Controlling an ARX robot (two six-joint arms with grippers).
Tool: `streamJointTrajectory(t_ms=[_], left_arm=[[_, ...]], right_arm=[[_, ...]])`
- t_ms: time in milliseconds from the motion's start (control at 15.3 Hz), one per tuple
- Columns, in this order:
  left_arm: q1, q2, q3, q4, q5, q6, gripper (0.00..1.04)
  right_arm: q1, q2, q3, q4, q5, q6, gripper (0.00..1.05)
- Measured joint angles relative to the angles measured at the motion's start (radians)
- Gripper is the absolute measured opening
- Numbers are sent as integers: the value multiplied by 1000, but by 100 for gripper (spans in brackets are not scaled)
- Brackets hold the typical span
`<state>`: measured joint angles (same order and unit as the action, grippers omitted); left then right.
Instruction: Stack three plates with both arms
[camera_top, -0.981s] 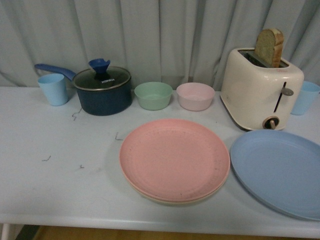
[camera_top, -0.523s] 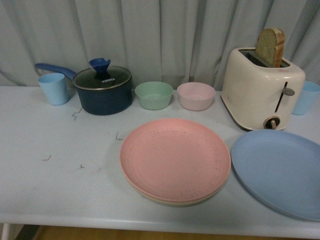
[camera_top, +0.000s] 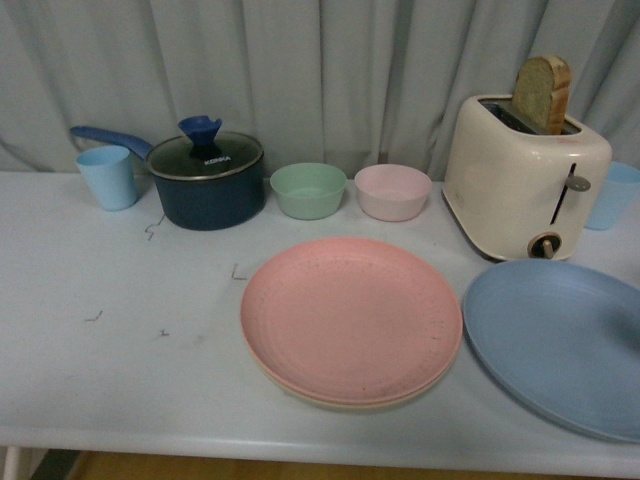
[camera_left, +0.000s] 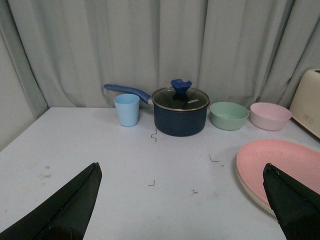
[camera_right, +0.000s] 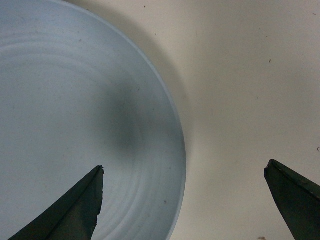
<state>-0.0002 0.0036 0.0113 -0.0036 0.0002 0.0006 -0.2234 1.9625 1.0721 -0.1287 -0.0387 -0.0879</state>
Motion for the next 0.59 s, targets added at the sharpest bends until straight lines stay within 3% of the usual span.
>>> streamJointTrajectory(t_ms=[327, 588], left_arm=[[0, 0, 0, 0, 0, 0, 98], [0, 0, 0, 0, 0, 0, 98]], right_arm=[[-1, 176, 93, -25, 23, -11, 97], [1, 199, 116, -11, 14, -12, 49]])
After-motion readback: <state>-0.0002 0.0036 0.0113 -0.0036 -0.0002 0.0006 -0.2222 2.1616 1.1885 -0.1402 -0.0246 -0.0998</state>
